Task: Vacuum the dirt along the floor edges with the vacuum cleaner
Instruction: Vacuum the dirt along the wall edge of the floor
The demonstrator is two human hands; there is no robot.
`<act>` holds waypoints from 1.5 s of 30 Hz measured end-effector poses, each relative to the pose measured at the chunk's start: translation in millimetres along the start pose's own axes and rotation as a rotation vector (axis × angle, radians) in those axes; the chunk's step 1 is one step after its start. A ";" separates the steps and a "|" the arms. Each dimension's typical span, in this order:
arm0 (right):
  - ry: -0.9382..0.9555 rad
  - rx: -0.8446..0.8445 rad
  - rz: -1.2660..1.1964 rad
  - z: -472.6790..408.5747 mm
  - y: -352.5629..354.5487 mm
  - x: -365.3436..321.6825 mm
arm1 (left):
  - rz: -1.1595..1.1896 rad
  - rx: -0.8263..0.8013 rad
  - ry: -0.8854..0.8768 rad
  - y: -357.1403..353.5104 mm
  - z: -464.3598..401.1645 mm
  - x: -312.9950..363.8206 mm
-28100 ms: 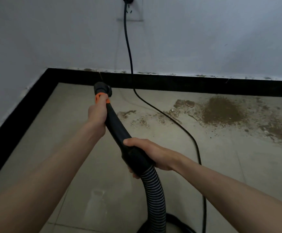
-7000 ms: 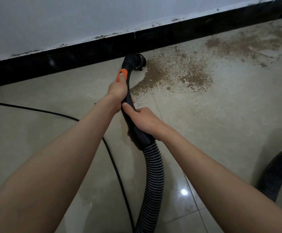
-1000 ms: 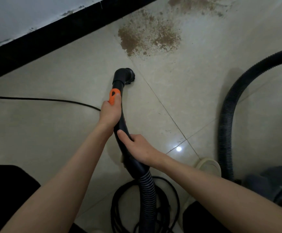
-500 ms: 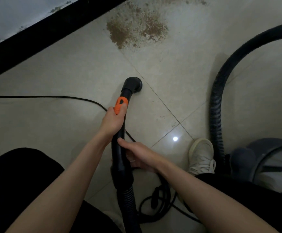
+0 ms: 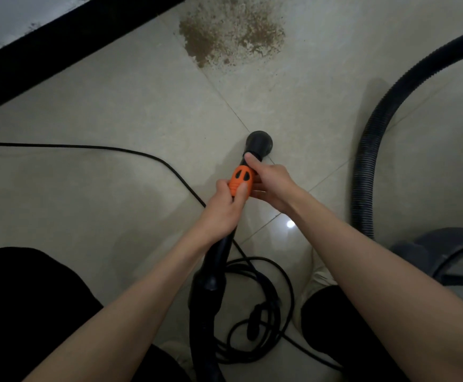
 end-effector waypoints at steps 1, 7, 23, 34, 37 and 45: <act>-0.016 0.021 -0.023 -1.6 4.0 1.0 | -0.007 -0.024 -0.005 -4.0 1.0 2.7; -0.103 0.089 -0.097 4.9 44.6 17.2 | -0.014 -0.176 0.014 -36.0 13.1 14.8; -0.072 -0.104 0.017 0.7 -43.3 -6.4 | 0.101 0.139 0.207 20.4 17.1 -16.6; -0.032 -0.180 0.259 13.5 -66.7 25.2 | 0.392 0.265 0.167 55.7 -3.0 -51.3; -0.057 -0.209 0.320 23.0 -49.7 38.8 | 0.464 0.236 0.146 57.2 -9.4 -46.0; -0.100 -0.478 0.272 36.1 -43.6 48.8 | 0.664 0.184 0.020 85.2 -48.2 15.8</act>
Point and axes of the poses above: each hand's wrist, its own z-axis away from the middle knuckle, its own y-axis out of the back of the hand, x = y × z, the point moved 3 cm from there along -z, towards the middle knuckle, and after that the axes turned 1 degree about -z, right-handed, at the moved point
